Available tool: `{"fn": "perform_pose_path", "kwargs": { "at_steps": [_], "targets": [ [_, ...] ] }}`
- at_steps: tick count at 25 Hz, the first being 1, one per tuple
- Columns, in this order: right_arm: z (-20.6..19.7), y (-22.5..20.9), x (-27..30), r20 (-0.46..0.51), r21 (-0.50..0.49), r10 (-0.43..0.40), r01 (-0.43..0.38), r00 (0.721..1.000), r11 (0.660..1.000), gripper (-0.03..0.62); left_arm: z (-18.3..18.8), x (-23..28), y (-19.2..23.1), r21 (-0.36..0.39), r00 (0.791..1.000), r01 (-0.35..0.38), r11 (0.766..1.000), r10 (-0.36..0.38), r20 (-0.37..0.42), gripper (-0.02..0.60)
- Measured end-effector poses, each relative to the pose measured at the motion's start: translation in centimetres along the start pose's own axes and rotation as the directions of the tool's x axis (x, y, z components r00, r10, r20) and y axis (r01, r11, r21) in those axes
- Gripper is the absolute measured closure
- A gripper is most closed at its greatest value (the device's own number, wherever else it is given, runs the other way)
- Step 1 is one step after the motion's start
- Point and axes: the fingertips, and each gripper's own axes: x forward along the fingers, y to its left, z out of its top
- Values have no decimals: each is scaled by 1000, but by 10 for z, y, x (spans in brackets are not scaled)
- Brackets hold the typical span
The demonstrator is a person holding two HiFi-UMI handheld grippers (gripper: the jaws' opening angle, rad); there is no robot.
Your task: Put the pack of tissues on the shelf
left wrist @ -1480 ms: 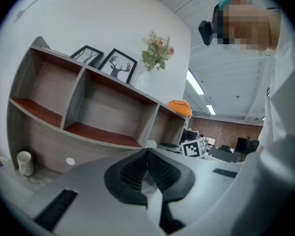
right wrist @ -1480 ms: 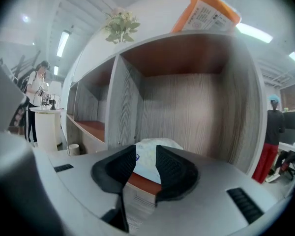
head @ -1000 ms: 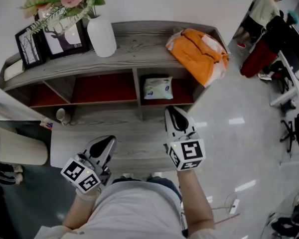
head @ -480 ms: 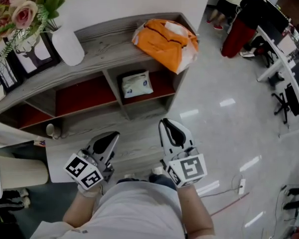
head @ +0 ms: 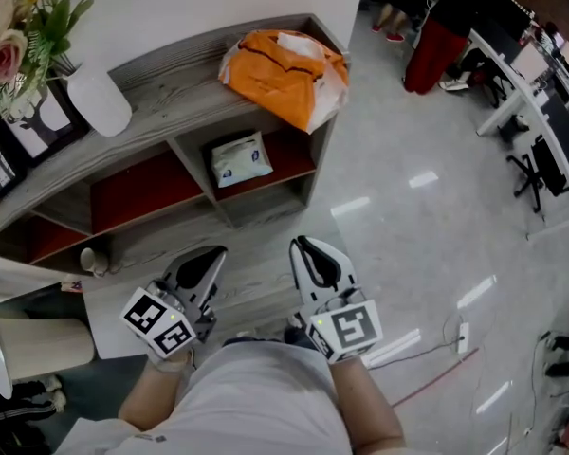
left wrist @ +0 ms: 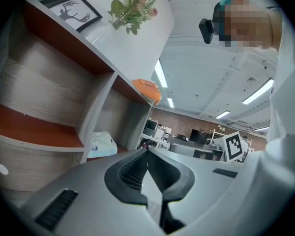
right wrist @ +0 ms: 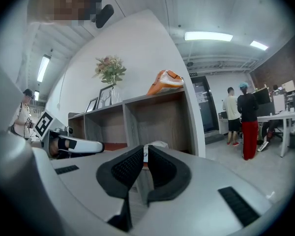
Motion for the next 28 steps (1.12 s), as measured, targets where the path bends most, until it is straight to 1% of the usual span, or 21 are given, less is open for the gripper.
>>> {"fn": "perform_pose_path", "kwargs": {
  "at_steps": [14, 28],
  "targets": [
    [-6, 9, -1, -10, 6, 27, -27, 1000, 1000, 554, -4, 7, -4, 5, 1000, 14, 1000, -14, -15, 565],
    [-12, 9, -7, -15, 12, 20, -20, 1000, 1000, 554, -7, 5, -8, 9, 1000, 13, 1000, -13, -19, 565]
  ]
}}
